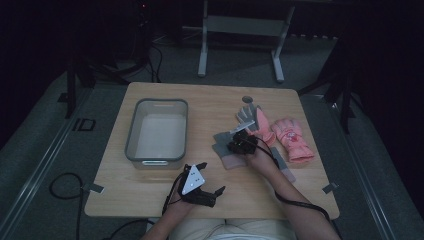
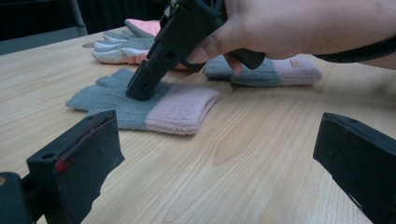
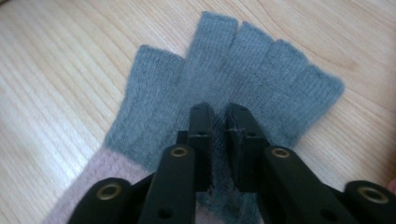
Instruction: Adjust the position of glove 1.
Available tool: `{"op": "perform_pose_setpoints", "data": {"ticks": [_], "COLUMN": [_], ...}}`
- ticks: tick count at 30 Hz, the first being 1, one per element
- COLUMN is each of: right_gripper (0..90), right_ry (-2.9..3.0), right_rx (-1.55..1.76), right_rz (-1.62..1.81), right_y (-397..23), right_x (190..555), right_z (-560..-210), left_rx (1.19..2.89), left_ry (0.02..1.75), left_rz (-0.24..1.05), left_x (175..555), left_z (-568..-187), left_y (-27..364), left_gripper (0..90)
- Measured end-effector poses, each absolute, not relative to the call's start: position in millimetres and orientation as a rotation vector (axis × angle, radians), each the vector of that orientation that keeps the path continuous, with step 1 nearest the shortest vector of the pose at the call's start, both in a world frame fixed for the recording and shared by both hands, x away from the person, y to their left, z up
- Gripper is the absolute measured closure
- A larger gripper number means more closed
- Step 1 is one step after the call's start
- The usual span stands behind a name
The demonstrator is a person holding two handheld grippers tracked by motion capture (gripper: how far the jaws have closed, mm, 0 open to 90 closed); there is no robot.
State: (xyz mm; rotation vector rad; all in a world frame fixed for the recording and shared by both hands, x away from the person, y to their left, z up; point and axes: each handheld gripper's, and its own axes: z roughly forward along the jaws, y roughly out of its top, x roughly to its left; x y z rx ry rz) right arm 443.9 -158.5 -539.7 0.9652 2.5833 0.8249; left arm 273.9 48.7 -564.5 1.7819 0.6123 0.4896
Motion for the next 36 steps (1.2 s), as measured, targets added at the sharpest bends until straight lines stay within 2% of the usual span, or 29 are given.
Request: {"op": "perform_pose_setpoints", "data": {"ticks": [4,10,16,22,33,36], "right_gripper": [85.4,85.3,85.4,85.3,84.4,81.5], "right_ry": [2.553,2.402,2.331,2.291,2.299,2.297], "right_rx": [1.095,1.18,1.223,1.308,1.399,1.425], "right_rz": [0.86,0.964,1.001,0.985,0.892,0.899], "right_y": [-157.2,-148.8,-148.4,-147.9,-142.1,-142.6], "right_x": [433.7,399.2,369.9,356.9,359.3,360.7], "right_z": [-528.1,-488.8,-476.6,-496.5,-535.9,-543.1], "left_rx": [1.777,1.782,1.78,1.776,1.779,1.78], "left_ry": [0.614,0.611,0.605,0.606,0.606,0.606], "left_rz": [0.49,0.494,0.5,0.501,0.505,0.505], "left_x": [273.8,273.7,272.6,272.8,272.7,272.5], "left_z": [-564.6,-564.5,-564.6,-564.7,-564.6,-564.5], "left_y": [49.0,48.9,48.1,48.3,48.0,48.2], "left_gripper": [0.3,0.3,0.3,0.3,0.3,0.3]}}
